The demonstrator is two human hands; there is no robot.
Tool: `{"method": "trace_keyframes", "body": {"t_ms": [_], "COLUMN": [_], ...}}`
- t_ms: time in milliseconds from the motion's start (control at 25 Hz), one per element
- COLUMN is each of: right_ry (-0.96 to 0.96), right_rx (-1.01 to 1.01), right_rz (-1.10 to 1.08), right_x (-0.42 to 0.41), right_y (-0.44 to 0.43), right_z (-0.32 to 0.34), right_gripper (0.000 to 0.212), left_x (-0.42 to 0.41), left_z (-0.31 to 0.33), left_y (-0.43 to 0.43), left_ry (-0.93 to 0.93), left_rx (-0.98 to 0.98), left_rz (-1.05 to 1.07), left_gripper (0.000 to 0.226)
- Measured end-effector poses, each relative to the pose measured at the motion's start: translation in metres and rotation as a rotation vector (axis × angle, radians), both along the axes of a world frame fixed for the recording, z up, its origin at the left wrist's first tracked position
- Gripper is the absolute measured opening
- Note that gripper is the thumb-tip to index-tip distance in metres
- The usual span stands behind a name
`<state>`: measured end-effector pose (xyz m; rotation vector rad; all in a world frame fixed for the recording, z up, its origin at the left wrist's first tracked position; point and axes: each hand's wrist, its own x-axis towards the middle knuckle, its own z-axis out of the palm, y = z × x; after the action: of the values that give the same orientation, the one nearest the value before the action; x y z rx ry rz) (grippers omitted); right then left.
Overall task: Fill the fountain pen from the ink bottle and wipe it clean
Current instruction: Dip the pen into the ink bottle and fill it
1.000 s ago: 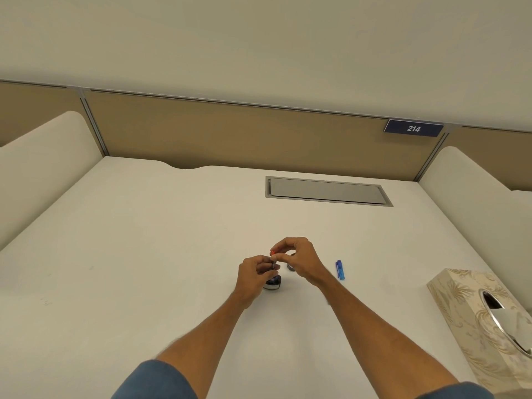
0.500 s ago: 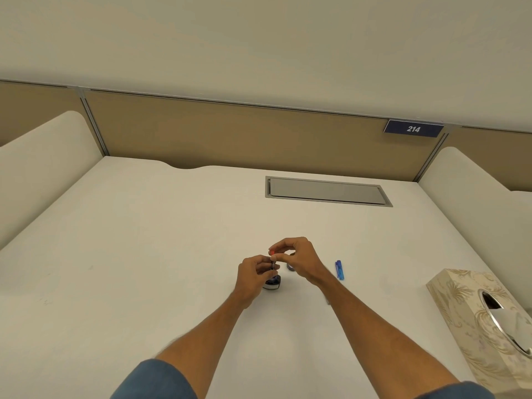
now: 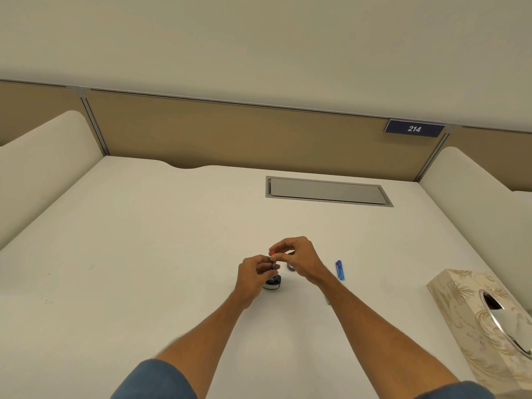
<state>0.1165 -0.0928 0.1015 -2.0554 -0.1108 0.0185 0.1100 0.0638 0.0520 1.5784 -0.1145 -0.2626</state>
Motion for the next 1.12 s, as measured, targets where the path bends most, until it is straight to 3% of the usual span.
{"method": "trace_keyframes", "body": {"t_ms": [1120], "right_ry": [-0.003], "right_rx": [0.010], "right_rz": [-0.015], "right_x": [0.0009], "right_y": [-0.0024], "right_z": [-0.0036], "right_gripper": [0.011], "left_x": [0.0009], "left_z": [-0.0018], "left_y": [-0.0016], "left_ry": [0.002], "left_rx": [0.001], "left_rz": [0.003], "left_gripper": [0.024]}}
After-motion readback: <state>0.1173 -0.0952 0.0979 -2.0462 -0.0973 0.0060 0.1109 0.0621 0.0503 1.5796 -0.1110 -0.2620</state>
